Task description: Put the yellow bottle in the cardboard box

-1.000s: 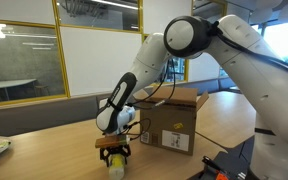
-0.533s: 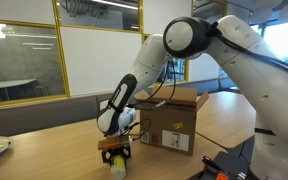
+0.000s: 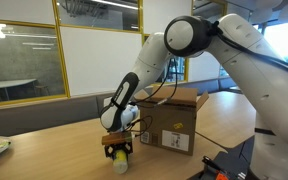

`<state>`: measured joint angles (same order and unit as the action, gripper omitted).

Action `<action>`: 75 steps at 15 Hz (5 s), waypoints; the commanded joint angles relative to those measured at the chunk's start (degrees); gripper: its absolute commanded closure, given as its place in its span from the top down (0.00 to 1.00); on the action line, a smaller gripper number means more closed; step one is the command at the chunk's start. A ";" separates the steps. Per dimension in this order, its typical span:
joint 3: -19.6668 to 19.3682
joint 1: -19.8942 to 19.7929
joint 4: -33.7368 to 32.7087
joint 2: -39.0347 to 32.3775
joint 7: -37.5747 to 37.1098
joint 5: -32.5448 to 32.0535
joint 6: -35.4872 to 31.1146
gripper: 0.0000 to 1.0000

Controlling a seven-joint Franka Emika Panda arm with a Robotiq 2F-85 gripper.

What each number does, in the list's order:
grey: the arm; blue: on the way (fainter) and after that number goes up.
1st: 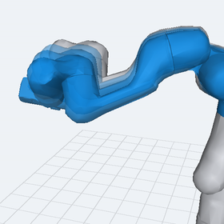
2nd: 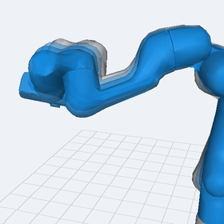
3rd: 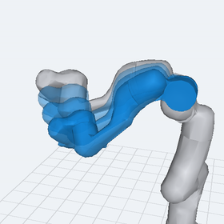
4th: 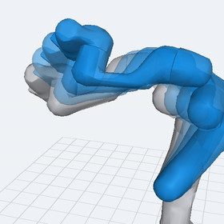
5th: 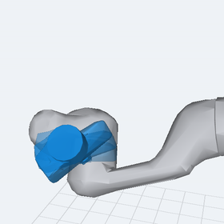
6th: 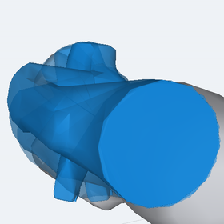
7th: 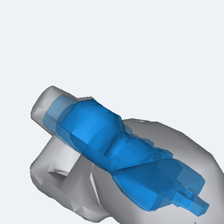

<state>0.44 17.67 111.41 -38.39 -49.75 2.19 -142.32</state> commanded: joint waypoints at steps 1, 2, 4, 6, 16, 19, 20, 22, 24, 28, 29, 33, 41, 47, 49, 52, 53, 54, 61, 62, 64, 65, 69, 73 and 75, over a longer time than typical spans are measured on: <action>-2.14 0.33 4.47 7.84 0.72 -1.69 -2.30 0.43; -2.64 0.51 4.85 9.34 0.55 -2.27 -2.48 0.43; -3.12 0.82 5.43 12.49 0.62 -4.10 -1.78 0.43; -2.95 1.09 5.41 15.46 0.58 -6.34 -0.47 0.43; 1.59 0.58 6.50 31.79 -0.22 -13.18 3.60 0.43; 2.62 -0.80 7.11 36.07 -1.15 -14.26 4.37 0.43; 2.77 -1.49 7.84 37.80 -1.59 -14.61 4.42 0.43; 2.86 -3.42 10.27 41.43 -2.18 -14.26 3.09 0.43; 2.76 -5.89 13.29 45.16 -2.24 -13.48 2.24 0.43; 2.69 -11.37 17.38 50.37 -3.62 -13.50 2.34 0.43; 2.69 -12.66 18.10 51.50 -4.00 -13.14 2.35 0.43; 3.37 -16.37 16.95 54.80 -2.02 -14.09 6.90 0.43; 1.62 -19.24 15.78 57.26 17.44 -13.57 25.42 0.43; -0.20 -21.82 16.24 53.57 31.31 -15.30 26.71 0.43; -1.17 -22.44 15.96 51.61 34.62 -15.89 26.24 0.43; -3.01 -23.25 15.38 48.54 38.83 -16.00 25.83 0.43; -3.61 -23.48 15.17 47.53 40.14 -15.78 25.80 0.43; -4.10 -23.71 14.93 46.54 41.21 -15.80 25.83 0.43; -6.58 -24.24 14.14 40.76 51.22 -15.60 24.72 0.43; -6.74 -24.26 14.29 40.25 52.41 -15.68 24.23 0.43; -6.90 -24.19 14.70 38.96 54.48 -15.42 22.64 0.43; -6.94 -24.18 14.82 38.31 55.30 -15.47 21.87 0.43; -7.06 -24.37 15.28 36.32 57.76 -14.39 19.89 0.93; -7.18 -24.56 15.72 35.93 59.21 -14.40 18.89 1.00; -7.23 -24.67 15.95 36.01 59.66 -14.49 18.51 1.00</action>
<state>-6.46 -6.59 127.73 -2.47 7.71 -12.88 -122.66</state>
